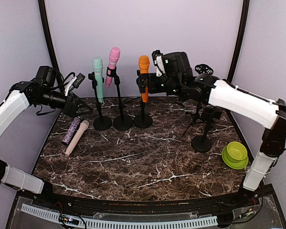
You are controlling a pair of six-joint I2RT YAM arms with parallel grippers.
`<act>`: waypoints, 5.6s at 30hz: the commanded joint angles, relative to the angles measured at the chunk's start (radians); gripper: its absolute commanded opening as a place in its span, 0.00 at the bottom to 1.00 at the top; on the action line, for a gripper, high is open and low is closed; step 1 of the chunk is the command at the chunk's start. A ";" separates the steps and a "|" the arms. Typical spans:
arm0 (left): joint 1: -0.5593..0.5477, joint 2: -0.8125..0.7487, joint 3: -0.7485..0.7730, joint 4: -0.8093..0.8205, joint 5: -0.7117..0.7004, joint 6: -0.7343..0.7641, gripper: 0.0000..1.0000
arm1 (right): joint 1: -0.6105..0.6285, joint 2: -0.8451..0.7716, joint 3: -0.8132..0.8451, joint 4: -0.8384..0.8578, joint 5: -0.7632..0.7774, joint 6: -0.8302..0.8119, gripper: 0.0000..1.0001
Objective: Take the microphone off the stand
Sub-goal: Move the microphone stand with the microphone to the center of the board, then hold the microphone stand, then remove the microphone from the microphone stand, then adjust the microphone stand at the center of the board.
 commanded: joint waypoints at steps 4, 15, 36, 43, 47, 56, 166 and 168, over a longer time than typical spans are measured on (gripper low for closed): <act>0.010 -0.042 -0.014 0.006 0.028 0.017 0.99 | 0.024 0.142 0.073 0.166 0.153 -0.176 0.99; 0.012 -0.047 -0.008 0.002 0.008 0.031 0.99 | 0.000 0.219 0.036 0.421 0.271 -0.304 0.83; 0.011 -0.073 -0.007 0.001 -0.005 0.056 0.99 | -0.061 0.247 0.124 0.381 0.061 -0.284 0.14; 0.012 -0.094 -0.035 0.018 0.014 0.048 0.99 | -0.011 0.143 0.068 0.366 0.023 -0.291 0.08; 0.012 -0.099 -0.042 0.019 0.027 0.047 0.99 | 0.038 0.057 -0.014 0.381 0.013 -0.272 0.07; 0.012 -0.121 -0.060 0.042 0.066 0.042 0.99 | 0.139 -0.067 -0.170 0.408 -0.016 -0.208 0.02; -0.176 -0.018 -0.032 0.105 0.286 0.540 0.99 | 0.294 -0.121 -0.013 0.477 -0.348 -0.216 0.04; -0.195 0.028 -0.002 0.118 0.277 0.543 0.99 | 0.293 -0.121 -0.025 0.478 -0.348 -0.214 0.04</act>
